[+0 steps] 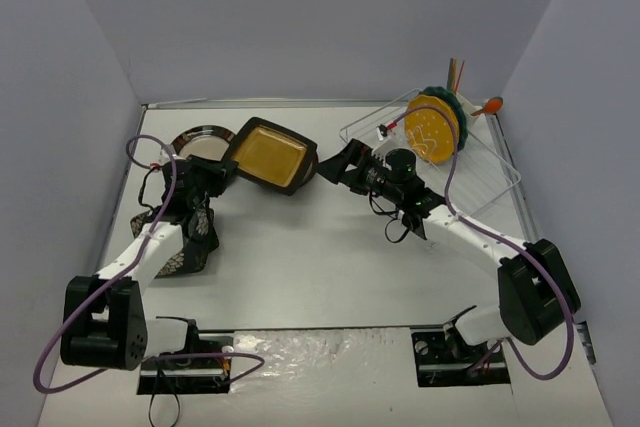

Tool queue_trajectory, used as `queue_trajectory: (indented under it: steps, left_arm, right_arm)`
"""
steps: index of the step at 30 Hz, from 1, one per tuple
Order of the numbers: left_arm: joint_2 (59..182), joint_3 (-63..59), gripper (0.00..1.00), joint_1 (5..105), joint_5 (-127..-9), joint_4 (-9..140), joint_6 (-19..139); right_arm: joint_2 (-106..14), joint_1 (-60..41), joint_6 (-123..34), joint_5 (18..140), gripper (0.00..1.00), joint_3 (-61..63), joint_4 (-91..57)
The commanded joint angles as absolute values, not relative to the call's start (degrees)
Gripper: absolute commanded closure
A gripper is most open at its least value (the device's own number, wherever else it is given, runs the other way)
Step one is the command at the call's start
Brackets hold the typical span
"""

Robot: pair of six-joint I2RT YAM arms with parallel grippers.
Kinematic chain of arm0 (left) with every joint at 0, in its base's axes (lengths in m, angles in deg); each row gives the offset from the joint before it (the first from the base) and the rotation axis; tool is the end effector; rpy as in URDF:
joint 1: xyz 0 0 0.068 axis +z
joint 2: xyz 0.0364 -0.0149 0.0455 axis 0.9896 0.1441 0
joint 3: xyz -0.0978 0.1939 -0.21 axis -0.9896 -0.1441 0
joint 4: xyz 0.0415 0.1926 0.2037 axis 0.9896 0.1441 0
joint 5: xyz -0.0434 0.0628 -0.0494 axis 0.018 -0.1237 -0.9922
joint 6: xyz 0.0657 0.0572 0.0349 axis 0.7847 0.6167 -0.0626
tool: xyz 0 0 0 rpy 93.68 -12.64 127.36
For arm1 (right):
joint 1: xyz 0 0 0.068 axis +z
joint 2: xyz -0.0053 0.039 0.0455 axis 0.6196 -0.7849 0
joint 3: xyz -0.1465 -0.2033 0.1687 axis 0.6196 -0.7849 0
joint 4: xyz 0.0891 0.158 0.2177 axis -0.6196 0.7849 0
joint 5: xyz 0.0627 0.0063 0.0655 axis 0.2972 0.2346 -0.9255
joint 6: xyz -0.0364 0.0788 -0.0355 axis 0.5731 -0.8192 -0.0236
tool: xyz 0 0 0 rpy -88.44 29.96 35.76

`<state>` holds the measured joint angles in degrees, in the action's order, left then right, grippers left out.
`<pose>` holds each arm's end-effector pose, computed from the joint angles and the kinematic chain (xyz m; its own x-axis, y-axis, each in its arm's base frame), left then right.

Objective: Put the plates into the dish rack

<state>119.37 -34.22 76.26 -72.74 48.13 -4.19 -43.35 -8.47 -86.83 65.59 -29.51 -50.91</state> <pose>0.3421 -0.0516 0.2563 -0.3598 -0.9131 -0.1917 -0.1640 0.2642 -0.9504 0.3070 0.2106 0.3061 -0.5807 0.4803 -0.6573 -0.5107 0.4139 0.7536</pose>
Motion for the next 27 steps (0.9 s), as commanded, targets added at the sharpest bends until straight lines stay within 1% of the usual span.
queue_trajectory:
  steps: [1,9,18,23,27]
  left_arm:
    - [111.9,-31.0,1.00,76.5,-75.3,35.5,-10.5]
    - [105.7,-33.4,1.00,76.6,-75.7,36.5,-12.2]
    - [102.4,-34.4,1.00,76.5,-76.3,37.4,-13.1]
    - [101.3,-35.0,1.00,76.5,-76.6,37.1,-13.4]
    - [100.7,-35.4,1.00,76.5,-76.8,37.6,-13.2]
  right_arm:
    - [-47.1,-7.5,-90.4,67.9,0.00,-23.3,-60.5]
    - [-54.7,-6.5,-93.5,66.6,0.00,-17.7,-64.3]
    - [-60.4,-4.8,-94.6,64.1,0.03,-14.6,-69.5]
    - [-62.4,-4.4,-96.0,63.1,0.08,-13.9,-72.7]
    - [-63.6,-3.9,-96.7,62.0,0.19,-13.3,-75.2]
